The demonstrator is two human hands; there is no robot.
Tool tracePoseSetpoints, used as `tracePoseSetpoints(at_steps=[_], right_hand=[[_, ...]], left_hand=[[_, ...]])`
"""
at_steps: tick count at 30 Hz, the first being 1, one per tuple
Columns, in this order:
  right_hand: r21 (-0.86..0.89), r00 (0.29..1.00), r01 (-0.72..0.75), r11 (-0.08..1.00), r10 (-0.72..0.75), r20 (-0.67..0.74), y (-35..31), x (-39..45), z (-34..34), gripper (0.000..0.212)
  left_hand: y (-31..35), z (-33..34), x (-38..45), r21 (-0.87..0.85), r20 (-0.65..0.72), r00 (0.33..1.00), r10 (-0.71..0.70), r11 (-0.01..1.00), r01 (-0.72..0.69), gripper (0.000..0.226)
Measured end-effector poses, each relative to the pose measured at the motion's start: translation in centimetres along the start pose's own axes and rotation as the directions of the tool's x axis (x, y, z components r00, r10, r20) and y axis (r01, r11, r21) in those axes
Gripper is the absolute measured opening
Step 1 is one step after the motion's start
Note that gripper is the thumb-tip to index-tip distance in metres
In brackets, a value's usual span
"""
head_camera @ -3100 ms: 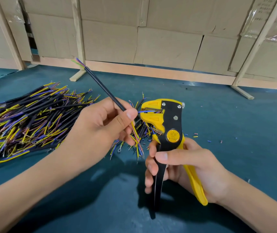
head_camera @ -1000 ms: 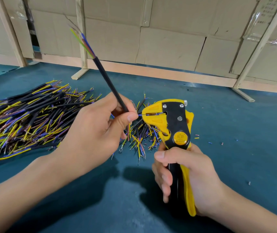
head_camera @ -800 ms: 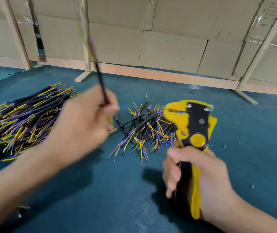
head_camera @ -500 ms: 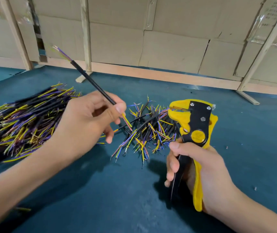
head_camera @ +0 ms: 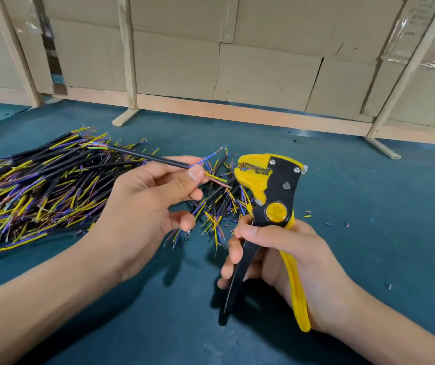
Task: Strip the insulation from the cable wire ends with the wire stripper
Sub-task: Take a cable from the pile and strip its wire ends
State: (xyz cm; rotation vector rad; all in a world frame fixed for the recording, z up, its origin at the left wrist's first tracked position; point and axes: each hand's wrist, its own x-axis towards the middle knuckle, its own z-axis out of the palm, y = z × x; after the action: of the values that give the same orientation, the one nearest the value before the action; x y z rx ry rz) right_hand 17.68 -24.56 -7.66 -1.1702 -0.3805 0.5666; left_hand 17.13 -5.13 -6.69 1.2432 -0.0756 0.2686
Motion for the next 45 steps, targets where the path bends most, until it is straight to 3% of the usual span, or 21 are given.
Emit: tracePoseSetpoints(at_steps=[6, 13, 19, 27, 30, 37, 45], right_hand=[[-0.011, 0.999, -0.009, 1.0, 0.009, 0.049, -0.1, -0.1, -0.2, 0.017], [-0.08, 0.996, 0.009, 0.997, -0.002, 0.09, 0.0, -0.1, -0.4, 0.016], [-0.13, 0.996, 0.024, 0.991, -0.012, 0.087, 0.1, -0.1, -0.5, 0.016], [-0.162, 0.994, 0.045, 0.986, -0.027, 0.108, 0.1, -0.2, -0.7, 0.018], [-0.151, 0.991, 0.061, 0.987, -0.043, 0.123, 0.2, -0.4, -0.7, 0.015], [-0.128, 0.981, 0.074, 0.989, -0.049, 0.186, 0.6, -0.6, -0.3, 0.012], [-0.077, 0.983, 0.052, 0.996, -0.038, 0.178, 0.8, -0.5, -0.3, 0.013]], left_hand=[[0.2, 0.3, -0.1, -0.05, -0.023, 1.0, 0.015, 0.999, -0.016, 0.012], [0.2, 1.3, -0.6, -0.102, 0.05, 0.998, 0.03, 0.994, -0.025, 0.007], [0.8, 1.8, -0.1, -0.203, -0.03, 0.998, -0.046, 0.978, 0.039, 0.023], [0.6, 0.8, -0.3, -0.063, -0.017, 0.998, 0.064, 0.996, -0.065, 0.003], [0.7, 0.6, -0.4, 0.038, -0.048, 0.988, 0.144, 0.989, -0.143, 0.004], [1.1, 1.2, -0.9, 0.073, -0.076, 0.961, 0.267, 0.962, -0.262, 0.006], [1.3, 1.0, -0.9, 0.048, -0.114, 0.963, 0.243, 0.97, -0.239, 0.009]])
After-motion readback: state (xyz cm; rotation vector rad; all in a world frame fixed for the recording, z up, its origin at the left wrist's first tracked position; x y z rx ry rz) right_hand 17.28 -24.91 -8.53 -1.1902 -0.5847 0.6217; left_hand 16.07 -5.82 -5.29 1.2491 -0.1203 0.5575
